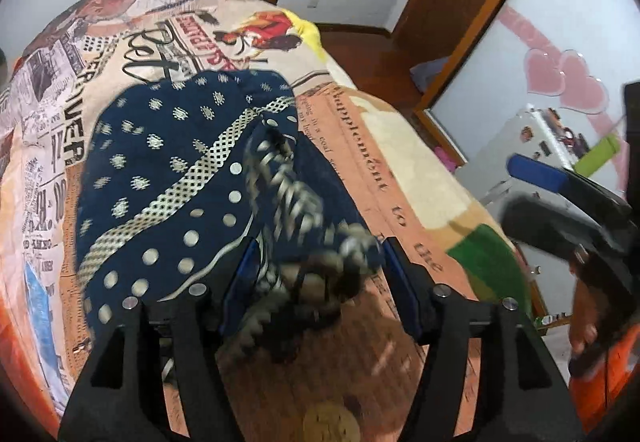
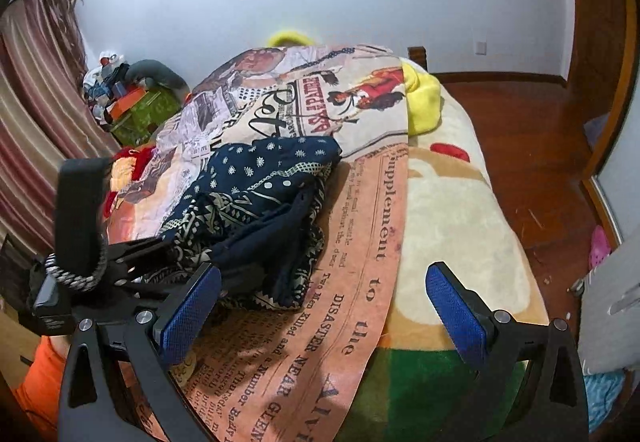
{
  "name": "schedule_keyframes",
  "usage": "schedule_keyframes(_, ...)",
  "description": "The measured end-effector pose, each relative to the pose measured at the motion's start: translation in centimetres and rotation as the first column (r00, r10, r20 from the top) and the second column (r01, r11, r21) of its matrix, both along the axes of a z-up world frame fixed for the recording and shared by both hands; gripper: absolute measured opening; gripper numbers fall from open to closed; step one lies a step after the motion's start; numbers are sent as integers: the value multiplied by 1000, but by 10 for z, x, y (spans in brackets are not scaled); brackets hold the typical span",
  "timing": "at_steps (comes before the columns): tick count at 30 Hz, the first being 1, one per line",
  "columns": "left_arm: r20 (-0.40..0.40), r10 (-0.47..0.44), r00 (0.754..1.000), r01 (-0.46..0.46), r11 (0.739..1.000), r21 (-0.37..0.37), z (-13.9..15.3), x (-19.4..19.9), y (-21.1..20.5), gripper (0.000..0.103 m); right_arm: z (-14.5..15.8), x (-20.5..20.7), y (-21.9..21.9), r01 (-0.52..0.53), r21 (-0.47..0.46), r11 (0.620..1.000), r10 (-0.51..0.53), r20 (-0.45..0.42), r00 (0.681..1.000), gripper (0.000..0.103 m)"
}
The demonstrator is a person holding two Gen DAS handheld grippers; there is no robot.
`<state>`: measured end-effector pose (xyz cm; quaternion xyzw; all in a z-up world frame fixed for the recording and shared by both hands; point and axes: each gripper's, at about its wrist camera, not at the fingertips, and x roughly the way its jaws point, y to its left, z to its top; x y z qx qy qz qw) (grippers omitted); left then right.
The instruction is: Fold large clothes
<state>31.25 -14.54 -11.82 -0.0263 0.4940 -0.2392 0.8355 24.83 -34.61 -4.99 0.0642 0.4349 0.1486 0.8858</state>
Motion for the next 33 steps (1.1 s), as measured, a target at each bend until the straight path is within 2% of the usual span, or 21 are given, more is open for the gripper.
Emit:
schedule_keyframes(6, 80, 46, 996, -44, 998, -34, 32, -20, 40, 63, 14, 2, 9, -19, -2, 1000, 19, 43, 999, 102)
schedule_keyframes(9, 130, 100, 987, -96, 995, -36, 49, -28, 66, 67, 19, 9, 18, -36, 1, 999, 36, 58, 998, 102)
schedule_keyframes(13, 187, 181, 966, -183, 983, -4, 59, -30, 103, 72, 24, 29, 43, -77, 25, 997, 75, 61, 995, 102)
schedule_keyframes(16, 185, 233, 955, -242, 970, 31, 54, -24, 126, 72, 19, 50, 66, -114, 43, 993, 113, 37, 993, 102)
schedule_keyframes(20, 139, 272, 952, -282, 958, 59, 37, -15, 148, 72, -8, 82, 96, -155, 81, 985, 161, -71, 984, 102)
schedule_keyframes(23, 120, 277, 953, -289, 953, 91, 23, -11, 157, 72, -42, 99, 103, -145, 60, 988, 154, -187, 970, 102)
schedule_keyframes(28, 84, 277, 957, -285, 953, 102, 3, -5, 161, 72, -84, 101, 72, -103, 47, 994, 112, -315, 943, 102)
schedule_keyframes(33, 59, 270, 961, -274, 959, 72, -4, 4, 161, 72, -101, 97, 41, -73, 93, 993, 104, -388, 916, 102)
